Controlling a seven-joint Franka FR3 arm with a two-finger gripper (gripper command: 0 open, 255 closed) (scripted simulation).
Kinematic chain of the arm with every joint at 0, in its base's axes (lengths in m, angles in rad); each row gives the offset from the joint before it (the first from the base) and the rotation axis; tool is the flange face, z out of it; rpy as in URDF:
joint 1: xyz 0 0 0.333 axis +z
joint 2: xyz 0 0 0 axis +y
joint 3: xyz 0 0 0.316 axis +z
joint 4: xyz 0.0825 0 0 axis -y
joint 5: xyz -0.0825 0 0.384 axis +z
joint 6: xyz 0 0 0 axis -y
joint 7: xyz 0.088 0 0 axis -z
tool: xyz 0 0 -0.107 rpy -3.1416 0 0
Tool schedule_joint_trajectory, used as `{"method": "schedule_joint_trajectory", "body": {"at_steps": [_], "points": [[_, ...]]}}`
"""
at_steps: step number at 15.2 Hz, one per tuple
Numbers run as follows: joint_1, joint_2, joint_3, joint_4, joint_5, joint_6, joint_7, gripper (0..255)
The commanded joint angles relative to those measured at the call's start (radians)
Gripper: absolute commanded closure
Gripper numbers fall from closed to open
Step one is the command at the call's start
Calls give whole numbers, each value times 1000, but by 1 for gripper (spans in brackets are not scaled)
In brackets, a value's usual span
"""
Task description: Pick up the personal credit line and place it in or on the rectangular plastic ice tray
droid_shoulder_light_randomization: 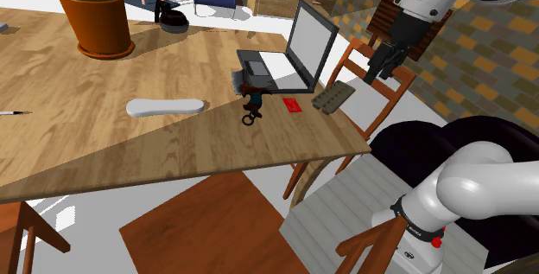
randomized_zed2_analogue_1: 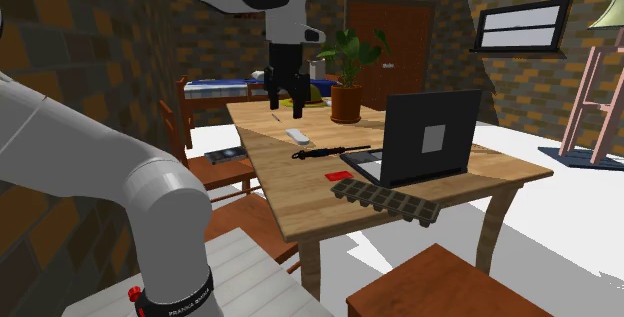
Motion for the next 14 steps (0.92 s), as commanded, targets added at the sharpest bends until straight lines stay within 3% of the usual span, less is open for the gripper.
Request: {"method": "schedule_joint_trajectory", "body": {"at_steps": [1, 8, 14], "points": [[0, 0, 0, 0, 0, 0, 0, 0], [-27, 28, 113, -208, 14, 405, 122, 0], [-87, 172, 235, -301, -11, 782, 258, 0]]}}
